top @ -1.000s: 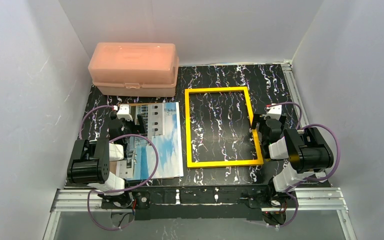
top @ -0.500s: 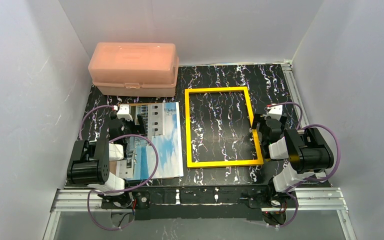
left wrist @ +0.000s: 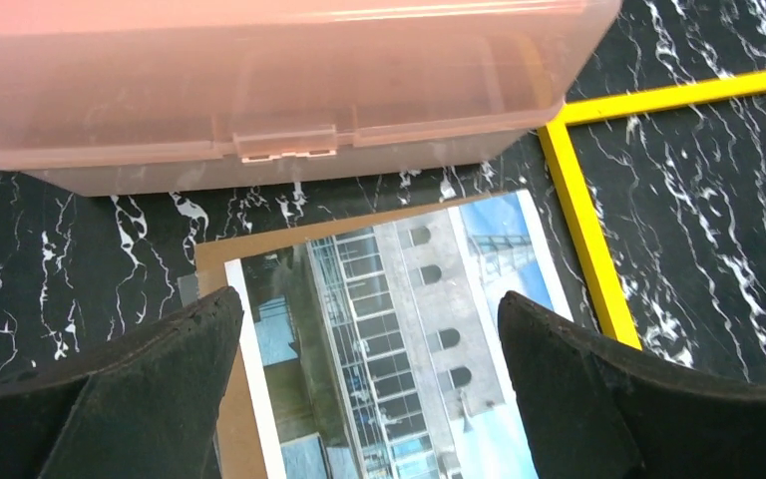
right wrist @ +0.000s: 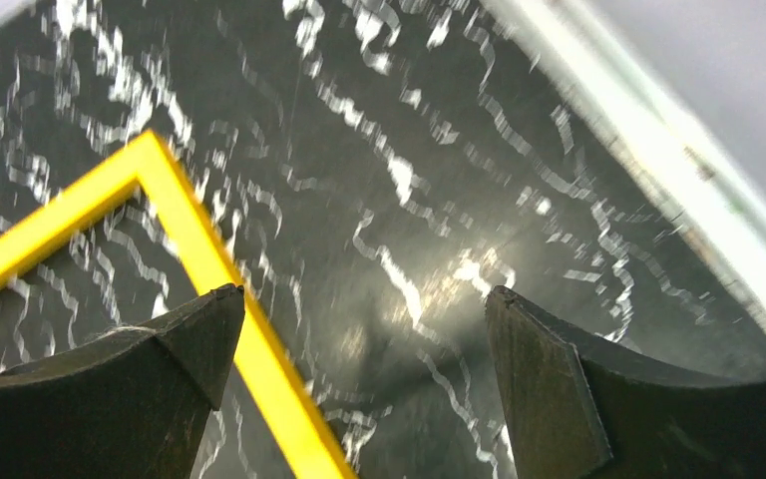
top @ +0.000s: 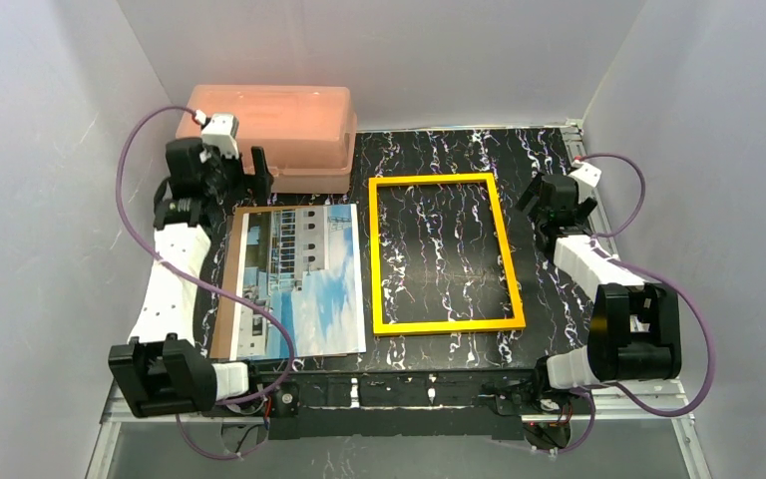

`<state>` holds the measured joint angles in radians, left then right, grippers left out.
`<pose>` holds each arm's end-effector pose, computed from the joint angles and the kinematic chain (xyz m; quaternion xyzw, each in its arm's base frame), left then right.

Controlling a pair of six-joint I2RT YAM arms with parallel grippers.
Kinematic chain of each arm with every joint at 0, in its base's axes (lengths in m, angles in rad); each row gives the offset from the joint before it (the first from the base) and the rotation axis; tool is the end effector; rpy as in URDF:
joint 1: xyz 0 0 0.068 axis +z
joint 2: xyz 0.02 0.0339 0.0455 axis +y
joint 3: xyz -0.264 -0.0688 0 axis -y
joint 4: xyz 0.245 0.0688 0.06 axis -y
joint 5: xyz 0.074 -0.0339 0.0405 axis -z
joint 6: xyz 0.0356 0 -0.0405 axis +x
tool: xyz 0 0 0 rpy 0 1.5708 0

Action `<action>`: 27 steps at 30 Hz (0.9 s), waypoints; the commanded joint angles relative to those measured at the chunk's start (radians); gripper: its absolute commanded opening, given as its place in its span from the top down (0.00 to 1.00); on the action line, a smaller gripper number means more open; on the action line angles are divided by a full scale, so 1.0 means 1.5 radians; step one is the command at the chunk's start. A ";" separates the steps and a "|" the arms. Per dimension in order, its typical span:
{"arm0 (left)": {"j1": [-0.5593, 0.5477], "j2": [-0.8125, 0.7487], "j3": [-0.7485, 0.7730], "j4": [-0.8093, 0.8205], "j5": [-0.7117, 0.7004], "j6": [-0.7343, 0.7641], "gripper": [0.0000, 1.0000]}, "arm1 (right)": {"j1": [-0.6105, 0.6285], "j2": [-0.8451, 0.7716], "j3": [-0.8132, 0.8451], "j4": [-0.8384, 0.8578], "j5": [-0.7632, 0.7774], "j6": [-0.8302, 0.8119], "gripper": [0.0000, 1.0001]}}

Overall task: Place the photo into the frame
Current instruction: Turn over the photo frame at the center of the board.

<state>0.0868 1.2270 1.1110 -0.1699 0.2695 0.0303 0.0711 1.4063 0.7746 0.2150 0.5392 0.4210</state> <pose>0.2850 0.0153 0.3627 0.0581 0.7953 -0.0726 0.5990 0.3061 0.0035 0.2354 0.2837 0.7702 -0.0884 0.5644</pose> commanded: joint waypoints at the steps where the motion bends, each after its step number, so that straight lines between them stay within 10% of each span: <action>1: 0.008 0.072 0.160 -0.374 0.042 0.070 0.02 | 0.017 -0.017 0.063 -0.193 -0.157 0.050 0.01; 15: 0.043 0.036 0.244 -0.493 -0.034 0.073 0.02 | 0.535 0.185 0.374 -0.419 0.050 0.076 0.01; 27: 0.045 0.053 0.238 -0.552 -0.033 0.079 0.02 | 0.650 0.426 0.527 -0.466 0.051 0.111 0.11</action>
<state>0.1493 1.3041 1.4559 -0.9321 0.1982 0.1425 1.0595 2.0388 1.5112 -0.4511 0.5838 0.5430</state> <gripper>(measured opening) 0.983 0.909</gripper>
